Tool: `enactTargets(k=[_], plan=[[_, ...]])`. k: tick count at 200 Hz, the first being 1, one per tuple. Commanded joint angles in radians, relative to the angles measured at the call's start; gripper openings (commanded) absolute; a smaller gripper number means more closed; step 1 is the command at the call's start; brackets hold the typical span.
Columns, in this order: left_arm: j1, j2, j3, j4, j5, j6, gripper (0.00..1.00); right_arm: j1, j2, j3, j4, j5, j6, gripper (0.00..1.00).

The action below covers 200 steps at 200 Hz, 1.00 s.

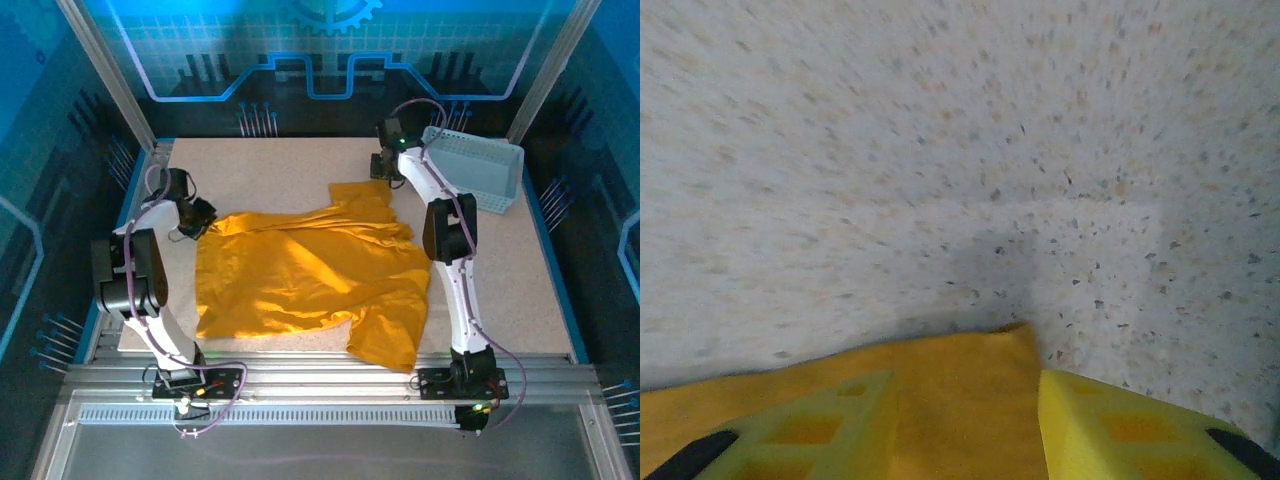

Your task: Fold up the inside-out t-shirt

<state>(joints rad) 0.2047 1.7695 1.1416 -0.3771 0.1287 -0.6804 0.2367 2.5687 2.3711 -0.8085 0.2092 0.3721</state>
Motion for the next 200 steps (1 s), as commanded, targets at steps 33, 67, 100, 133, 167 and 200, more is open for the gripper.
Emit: enactTargets(k=[33, 67, 100, 133, 167, 200], plan=[[-0.005, -0.04, -0.029, 0.011, 0.01, -0.008, 0.13, -0.025, 0.071, 0.095, -0.085, -0.01, -0.021, 0.43], [-0.005, -0.053, -0.037, 0.016, 0.006, -0.011, 0.14, -0.024, 0.133, 0.162, -0.124, -0.049, -0.02, 0.42], [-0.005, -0.08, -0.062, 0.031, 0.007, -0.019, 0.15, -0.023, 0.172, 0.205, -0.146, -0.076, -0.018, 0.35], [-0.005, -0.119, -0.104, 0.055, 0.022, -0.027, 0.15, -0.027, 0.143, 0.209, -0.154, -0.068, -0.019, 0.09], [-0.005, -0.215, -0.187, 0.109, 0.046, -0.047, 0.16, -0.031, -0.042, 0.108, -0.108, -0.028, -0.035, 0.0], [-0.007, -0.34, -0.321, 0.17, 0.055, -0.077, 0.18, -0.055, -0.351, -0.153, 0.016, -0.007, -0.017, 0.0]])
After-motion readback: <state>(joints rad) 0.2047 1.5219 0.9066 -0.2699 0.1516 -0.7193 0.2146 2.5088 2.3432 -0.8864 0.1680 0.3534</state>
